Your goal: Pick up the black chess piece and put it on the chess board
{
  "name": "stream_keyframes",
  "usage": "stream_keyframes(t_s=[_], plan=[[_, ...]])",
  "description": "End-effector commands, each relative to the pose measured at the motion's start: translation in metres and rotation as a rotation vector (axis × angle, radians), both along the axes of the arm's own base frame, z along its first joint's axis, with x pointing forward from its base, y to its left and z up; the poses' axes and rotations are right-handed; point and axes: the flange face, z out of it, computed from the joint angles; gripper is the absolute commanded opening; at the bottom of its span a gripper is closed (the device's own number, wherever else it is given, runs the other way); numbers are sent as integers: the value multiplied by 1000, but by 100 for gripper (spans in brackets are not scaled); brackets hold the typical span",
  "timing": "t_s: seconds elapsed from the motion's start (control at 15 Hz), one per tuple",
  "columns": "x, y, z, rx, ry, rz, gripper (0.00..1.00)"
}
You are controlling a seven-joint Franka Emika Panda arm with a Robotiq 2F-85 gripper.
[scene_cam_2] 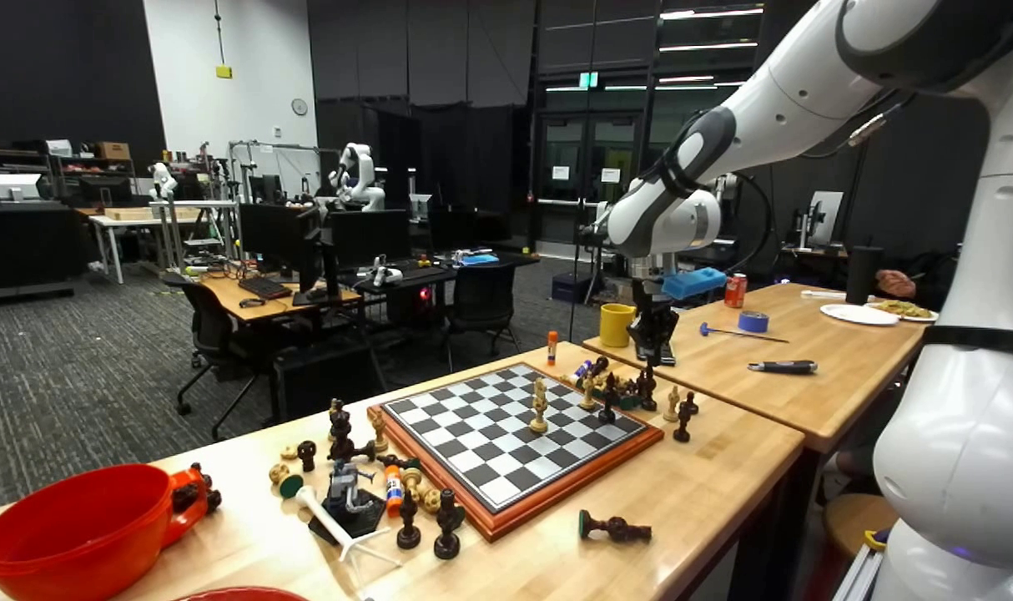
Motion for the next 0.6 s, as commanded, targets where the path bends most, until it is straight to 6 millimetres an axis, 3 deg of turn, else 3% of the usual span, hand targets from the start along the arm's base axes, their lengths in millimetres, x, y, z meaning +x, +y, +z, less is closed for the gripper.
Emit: stream_keyframes(t_s=[0.0, 0.53], plan=[[1, -5, 2, 5, -8, -2, 36], [0, -6, -6, 2, 10, -6, 90]])
